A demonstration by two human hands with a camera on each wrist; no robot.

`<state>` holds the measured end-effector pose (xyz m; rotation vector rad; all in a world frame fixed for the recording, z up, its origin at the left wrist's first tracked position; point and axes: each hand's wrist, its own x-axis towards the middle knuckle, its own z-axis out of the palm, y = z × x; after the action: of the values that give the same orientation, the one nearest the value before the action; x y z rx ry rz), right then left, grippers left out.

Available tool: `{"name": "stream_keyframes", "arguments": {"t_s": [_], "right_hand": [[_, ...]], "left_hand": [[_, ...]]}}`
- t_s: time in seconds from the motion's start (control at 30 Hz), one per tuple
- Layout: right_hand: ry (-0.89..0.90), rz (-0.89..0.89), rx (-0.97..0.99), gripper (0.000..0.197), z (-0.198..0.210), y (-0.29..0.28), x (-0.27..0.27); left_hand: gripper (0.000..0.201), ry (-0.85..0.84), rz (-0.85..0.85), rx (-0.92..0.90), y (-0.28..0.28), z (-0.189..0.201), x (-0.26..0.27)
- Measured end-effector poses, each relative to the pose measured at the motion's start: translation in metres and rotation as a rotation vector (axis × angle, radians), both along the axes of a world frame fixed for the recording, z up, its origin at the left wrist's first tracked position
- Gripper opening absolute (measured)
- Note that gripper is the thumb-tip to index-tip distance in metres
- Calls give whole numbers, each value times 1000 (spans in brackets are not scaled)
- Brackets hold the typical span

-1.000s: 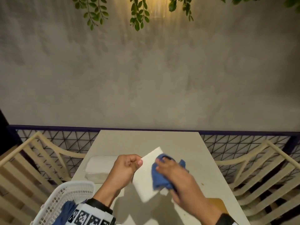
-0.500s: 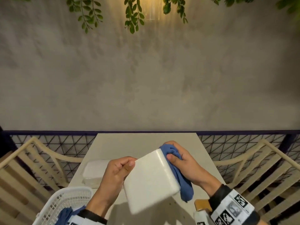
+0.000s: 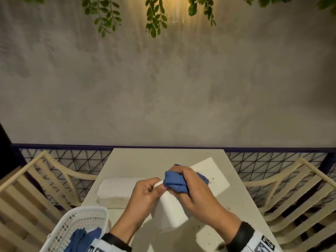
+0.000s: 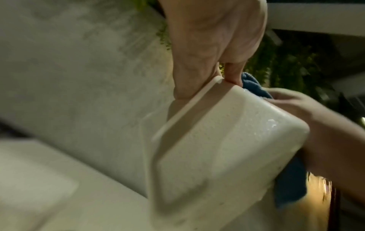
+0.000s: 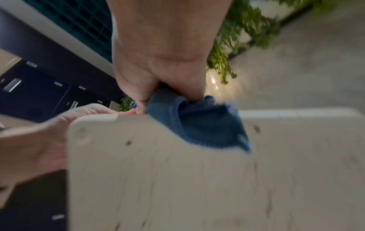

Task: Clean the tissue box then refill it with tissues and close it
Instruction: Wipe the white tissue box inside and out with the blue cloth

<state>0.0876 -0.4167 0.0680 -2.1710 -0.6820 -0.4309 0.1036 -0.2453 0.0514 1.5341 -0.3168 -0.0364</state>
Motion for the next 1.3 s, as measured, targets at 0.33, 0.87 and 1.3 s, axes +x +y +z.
{"name": "stream_keyframes", "arguments": {"t_s": [0.33,0.87,1.3], "right_hand": [[90,88,-3,44,-24,-8,-12],[20,215,-82,47,-11,-10,-21],[15,-74,-5,46,-3,-25,3]], "left_hand": [[46,-44,37,-149,-3,-26,-5],[56,-63,1,-196,0,-22,-2],[53,-76,-20,-188,-3,-15,2]]}}
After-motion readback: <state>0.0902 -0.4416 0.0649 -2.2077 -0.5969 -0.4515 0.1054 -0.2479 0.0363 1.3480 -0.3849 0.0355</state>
